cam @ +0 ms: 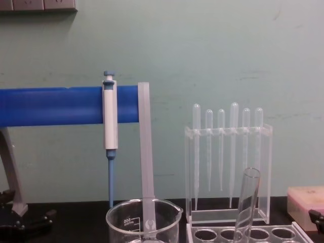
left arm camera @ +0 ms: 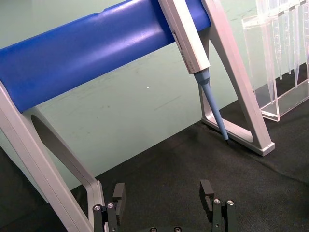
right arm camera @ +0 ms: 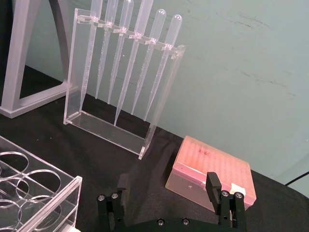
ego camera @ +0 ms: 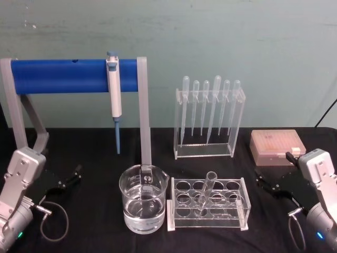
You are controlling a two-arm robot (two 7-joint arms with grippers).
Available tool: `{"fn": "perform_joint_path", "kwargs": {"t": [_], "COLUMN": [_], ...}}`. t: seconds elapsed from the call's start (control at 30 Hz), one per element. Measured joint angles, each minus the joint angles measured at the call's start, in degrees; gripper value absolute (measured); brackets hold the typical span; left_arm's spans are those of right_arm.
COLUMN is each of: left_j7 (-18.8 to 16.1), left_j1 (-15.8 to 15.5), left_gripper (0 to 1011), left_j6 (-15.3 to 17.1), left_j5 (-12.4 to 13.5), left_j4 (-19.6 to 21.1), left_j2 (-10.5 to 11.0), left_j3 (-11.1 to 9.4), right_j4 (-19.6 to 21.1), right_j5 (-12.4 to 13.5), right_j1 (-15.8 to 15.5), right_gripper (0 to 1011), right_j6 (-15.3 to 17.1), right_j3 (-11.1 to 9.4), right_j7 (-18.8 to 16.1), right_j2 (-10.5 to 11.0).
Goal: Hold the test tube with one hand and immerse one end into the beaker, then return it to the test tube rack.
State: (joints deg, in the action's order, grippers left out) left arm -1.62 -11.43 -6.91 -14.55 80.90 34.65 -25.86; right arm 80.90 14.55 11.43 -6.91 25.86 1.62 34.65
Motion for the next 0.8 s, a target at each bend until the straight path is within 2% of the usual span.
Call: {"fn": "perform_joint_path", "kwargs": {"t": [0.33, 0.53, 0.63, 0.8], "left_j7": [0.0, 0.0, 0.0, 0.0], "left_j1": [0.0, 0.0, 0.0, 0.0], "left_gripper": [1000, 1000, 1000, 1000], "left_j6": [0.0, 0.0, 0.0, 0.0], "left_j5": [0.0, 0.0, 0.0, 0.0], "left_j4": [0.0, 0.0, 0.0, 0.0], "left_j2": [0.0, 0.0, 0.0, 0.0], "left_j3": [0.0, 0.0, 0.0, 0.0], "right_j4": [0.0, 3.4, 7.0, 10.5], "right_j5": [0.0, 0.0, 1.5, 3.6], "right_j1": [0.0, -2.3, -5.6, -9.0], "right_gripper": [1002, 1002, 1002, 1002], "right_j6": [0.0, -1.2, -2.8, -4.9], "right_j3": [0.0, -1.9, -4.2, -6.1], "right_j7": [0.0, -0.6, -2.4, -6.4], "right_j2": [0.0, 1.7, 4.4, 7.8]}}
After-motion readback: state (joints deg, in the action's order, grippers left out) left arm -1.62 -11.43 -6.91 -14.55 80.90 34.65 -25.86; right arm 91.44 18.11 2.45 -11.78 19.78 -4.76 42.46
